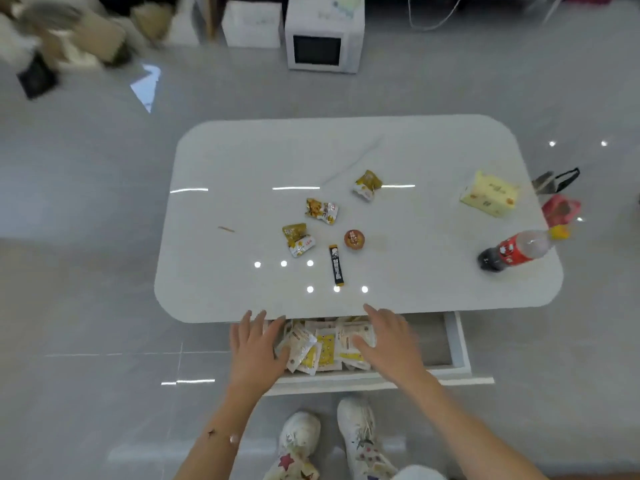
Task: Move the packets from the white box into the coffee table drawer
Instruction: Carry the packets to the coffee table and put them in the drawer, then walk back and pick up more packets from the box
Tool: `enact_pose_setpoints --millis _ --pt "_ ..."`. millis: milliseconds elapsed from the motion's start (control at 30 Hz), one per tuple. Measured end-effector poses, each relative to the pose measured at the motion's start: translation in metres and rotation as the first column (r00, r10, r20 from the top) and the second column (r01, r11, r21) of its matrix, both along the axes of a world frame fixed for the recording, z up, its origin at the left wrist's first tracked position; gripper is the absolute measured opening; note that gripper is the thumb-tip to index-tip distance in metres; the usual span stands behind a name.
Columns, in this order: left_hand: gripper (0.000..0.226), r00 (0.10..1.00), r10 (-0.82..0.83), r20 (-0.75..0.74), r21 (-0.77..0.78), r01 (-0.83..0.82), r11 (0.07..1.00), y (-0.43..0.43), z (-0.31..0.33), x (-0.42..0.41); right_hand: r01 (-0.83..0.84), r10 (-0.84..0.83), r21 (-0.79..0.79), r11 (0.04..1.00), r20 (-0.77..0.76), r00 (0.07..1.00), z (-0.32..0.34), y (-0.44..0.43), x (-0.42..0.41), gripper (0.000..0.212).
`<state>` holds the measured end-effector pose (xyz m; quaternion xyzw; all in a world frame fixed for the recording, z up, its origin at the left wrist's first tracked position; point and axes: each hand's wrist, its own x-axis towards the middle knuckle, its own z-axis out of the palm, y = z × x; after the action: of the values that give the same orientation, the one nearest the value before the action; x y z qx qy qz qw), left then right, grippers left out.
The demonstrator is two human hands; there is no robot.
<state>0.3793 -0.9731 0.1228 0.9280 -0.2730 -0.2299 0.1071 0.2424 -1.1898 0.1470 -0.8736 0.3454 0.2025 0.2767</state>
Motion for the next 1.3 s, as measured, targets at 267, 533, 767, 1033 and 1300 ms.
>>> enact_pose_setpoints --millis 267,533,767,1033,1300 --pt "0.084 0.982 0.036 0.187 0.004 -0.038 0.999 0.028 0.182 -0.012 -0.228 0.244 -0.232 0.946 0.041 0.969 0.172 -0.002 0.010 0.077" --pt "0.080 0.946 0.241 0.215 0.034 -0.254 0.966 0.084 0.269 -0.033 -0.429 0.489 -0.352 0.832 0.102 0.866 0.270 0.029 0.038 0.083" --pt "0.082 0.882 0.417 0.221 -0.041 -0.419 0.907 0.126 0.290 -0.052 -0.595 0.670 -0.362 0.718 0.129 0.731 0.292 0.085 0.060 0.083" --pt "0.083 0.744 0.628 0.229 -0.041 -0.637 0.770 0.235 0.294 -0.060 -0.766 0.843 -0.368 0.527 0.116 0.525 0.295 0.210 0.113 0.083" --pt "0.081 0.642 0.728 0.240 -0.020 -0.747 0.665 0.365 0.297 -0.065 -0.833 0.894 -0.324 0.448 0.160 0.419 0.297 0.353 0.149 0.084"
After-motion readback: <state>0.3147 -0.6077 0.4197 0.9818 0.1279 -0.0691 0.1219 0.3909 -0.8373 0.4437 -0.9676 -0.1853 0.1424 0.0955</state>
